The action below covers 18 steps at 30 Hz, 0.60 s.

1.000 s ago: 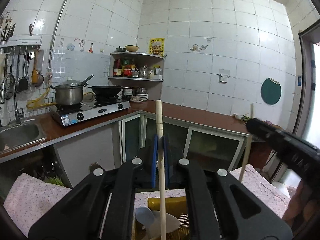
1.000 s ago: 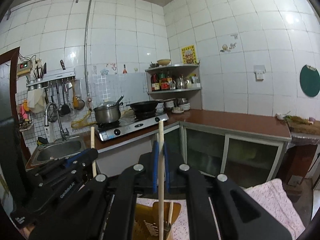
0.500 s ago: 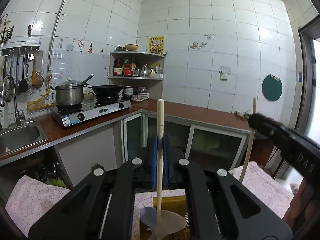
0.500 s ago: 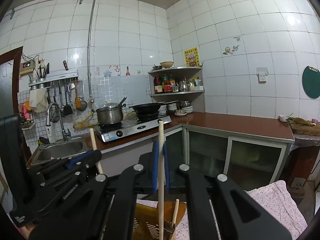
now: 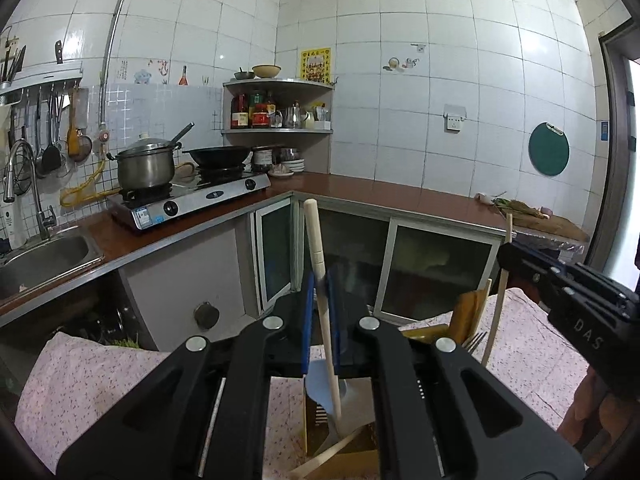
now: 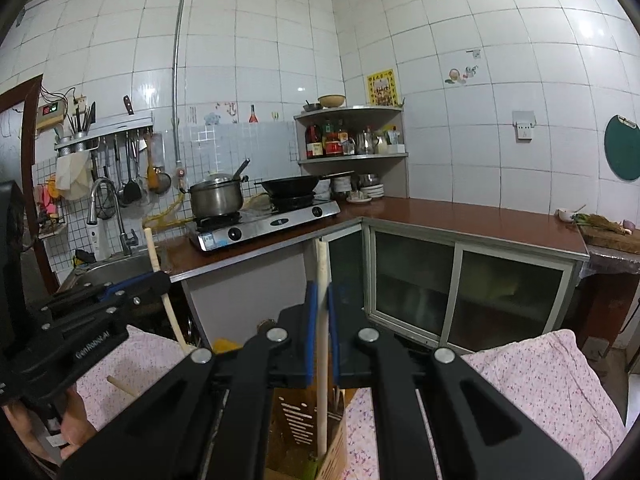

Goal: Organize utensils
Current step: 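Lower both chopsticks down into the yellow holder with both tools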

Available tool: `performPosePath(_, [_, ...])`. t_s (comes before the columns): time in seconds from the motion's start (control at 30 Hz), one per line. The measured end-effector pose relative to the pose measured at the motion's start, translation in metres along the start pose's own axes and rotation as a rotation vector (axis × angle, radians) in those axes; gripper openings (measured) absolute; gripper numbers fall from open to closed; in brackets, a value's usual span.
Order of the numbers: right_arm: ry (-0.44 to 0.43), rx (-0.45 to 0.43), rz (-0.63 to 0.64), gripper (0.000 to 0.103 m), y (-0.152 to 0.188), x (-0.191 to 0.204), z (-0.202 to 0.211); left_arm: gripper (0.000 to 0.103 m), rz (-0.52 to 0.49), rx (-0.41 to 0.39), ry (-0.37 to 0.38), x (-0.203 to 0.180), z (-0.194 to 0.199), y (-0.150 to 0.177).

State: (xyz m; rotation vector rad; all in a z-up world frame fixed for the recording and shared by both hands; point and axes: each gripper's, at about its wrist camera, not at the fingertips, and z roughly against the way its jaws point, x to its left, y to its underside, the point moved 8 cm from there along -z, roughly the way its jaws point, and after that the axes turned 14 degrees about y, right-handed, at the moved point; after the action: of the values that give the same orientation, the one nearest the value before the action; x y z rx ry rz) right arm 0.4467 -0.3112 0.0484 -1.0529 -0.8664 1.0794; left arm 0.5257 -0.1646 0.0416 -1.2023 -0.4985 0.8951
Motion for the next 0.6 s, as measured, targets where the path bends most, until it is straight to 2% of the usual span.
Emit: performPosePath(0.6, [-0.023,0.021,0.009,0.006,0.0032,0.0039,-0.0022,0.006,0.003,0.006,-0.003,-0.002,0.0052,-0.0018])
